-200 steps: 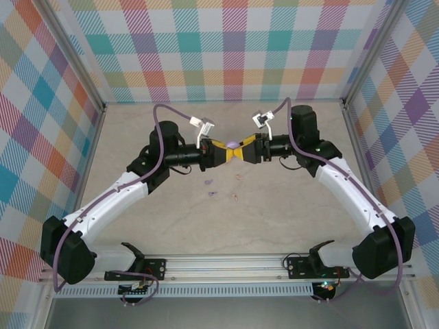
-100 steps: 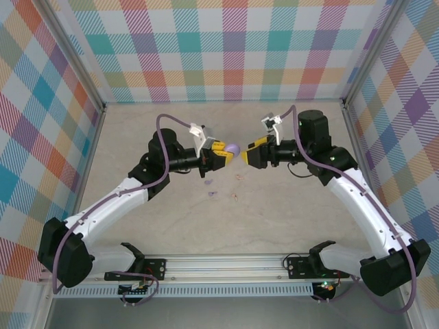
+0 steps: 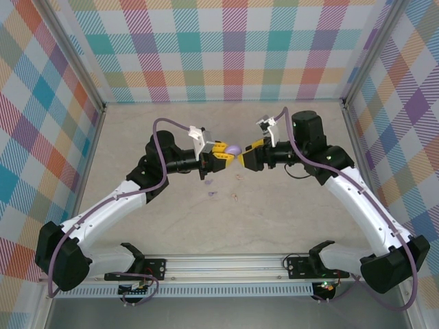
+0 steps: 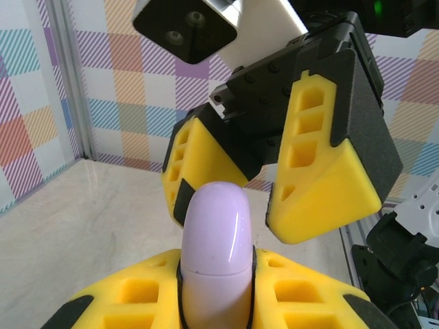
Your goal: Insert wireless bluetooth earbuds into charging case
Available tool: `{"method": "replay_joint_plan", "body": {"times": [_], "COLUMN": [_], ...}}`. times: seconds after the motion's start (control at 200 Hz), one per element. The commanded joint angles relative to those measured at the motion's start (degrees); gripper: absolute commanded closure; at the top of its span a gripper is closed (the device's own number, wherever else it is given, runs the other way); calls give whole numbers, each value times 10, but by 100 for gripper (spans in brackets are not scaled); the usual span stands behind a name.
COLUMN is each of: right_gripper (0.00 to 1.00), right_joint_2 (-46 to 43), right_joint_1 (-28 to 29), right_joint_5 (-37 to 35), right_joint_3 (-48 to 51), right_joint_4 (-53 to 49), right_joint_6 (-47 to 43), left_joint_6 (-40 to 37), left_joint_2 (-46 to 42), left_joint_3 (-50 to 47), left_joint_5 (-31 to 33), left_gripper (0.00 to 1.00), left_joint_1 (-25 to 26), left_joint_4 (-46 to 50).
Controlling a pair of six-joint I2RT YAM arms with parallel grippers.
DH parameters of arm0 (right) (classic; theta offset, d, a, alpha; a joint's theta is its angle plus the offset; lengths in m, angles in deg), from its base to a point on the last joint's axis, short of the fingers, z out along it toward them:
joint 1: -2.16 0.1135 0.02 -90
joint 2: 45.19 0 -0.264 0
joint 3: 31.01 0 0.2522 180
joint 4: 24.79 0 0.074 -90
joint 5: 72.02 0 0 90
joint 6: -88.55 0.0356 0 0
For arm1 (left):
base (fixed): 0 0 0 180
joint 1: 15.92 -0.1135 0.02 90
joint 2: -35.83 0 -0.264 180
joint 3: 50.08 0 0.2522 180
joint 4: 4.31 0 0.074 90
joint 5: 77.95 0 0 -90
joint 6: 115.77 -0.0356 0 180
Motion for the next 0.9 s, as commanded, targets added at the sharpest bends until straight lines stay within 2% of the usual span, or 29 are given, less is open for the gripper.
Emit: {"method": "replay_joint_plan", "body": {"times": [0.0,0.61,0.895], "right_gripper": [33,34,34], "right_joint_2": [6,-8,-11], "right_joint_1": [5,8,7], "right_joint_5": [-3,-105,-117], "right_joint_3": [-22,-19,-17], "right_joint_4": [-7,19,22], "right_joint_6": [-13,21,29], "left_joint_6": [-14,-41,-55], "left_joint_2": [-8,-9,-9], "left_joint_3": [1,3,5], "left_joint_5": [-15,-27,-27], "left_gripper": [87,88,89], "left_joint_1": [8,19,22], "left_joint_4": [-14,27,48]}}
